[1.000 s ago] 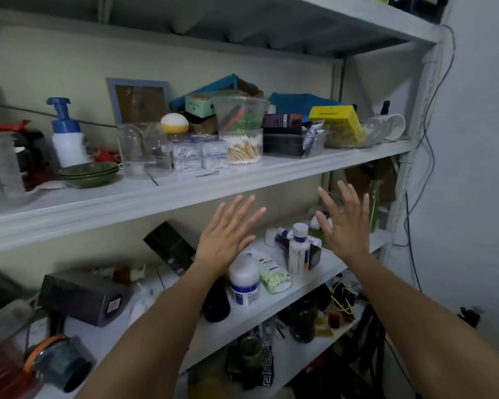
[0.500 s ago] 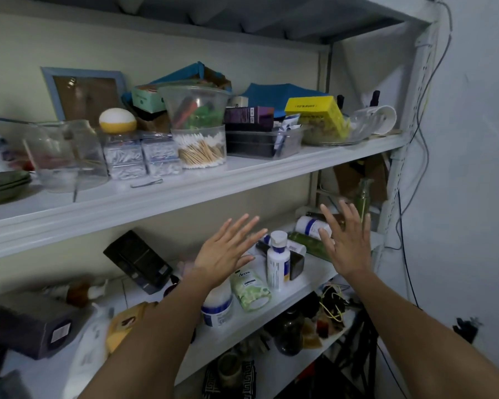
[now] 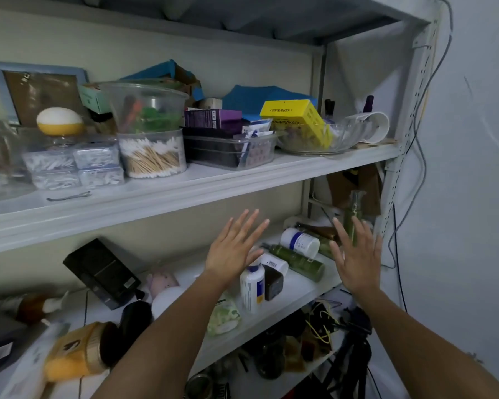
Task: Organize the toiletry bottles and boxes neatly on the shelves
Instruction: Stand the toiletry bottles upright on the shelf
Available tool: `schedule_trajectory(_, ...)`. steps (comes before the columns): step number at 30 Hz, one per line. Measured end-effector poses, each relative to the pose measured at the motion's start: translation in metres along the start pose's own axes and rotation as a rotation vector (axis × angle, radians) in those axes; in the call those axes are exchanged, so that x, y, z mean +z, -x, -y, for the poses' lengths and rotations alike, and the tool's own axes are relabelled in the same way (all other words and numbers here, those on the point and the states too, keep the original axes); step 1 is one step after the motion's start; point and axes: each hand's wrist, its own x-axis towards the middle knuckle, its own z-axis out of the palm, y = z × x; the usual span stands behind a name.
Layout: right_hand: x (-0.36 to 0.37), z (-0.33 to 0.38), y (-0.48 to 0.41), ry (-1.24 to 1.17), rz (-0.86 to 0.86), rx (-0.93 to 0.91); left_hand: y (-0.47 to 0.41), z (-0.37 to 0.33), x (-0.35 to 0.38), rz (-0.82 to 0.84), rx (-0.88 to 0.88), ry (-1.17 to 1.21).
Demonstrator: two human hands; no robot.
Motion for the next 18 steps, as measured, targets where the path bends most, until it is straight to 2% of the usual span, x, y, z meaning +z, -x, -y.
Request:
schedule_trajectory(5,0.009,-0.025,0.006,-0.01,0.035,0.013,-0.019,-0.029,0.012,0.0,0.078,0.016)
schedule_trajectory(9,0.006,-0.039,-0.004,-0.012,0.021,0.057,-0.049,-0.053,0.014,0.016,0.051,0.029)
schedule_trajectory(14,0.016,-0.057,-0.005,-0.017,0.005,0.092,-0.069,-0.084,0.037,0.082,-0.098,0.109)
schedule_trajectory(18,0.041,-0.06,-0.005,-0.019,0.057,0.141,-0.081,-0.101,0.068,0.161,-0.167,0.215)
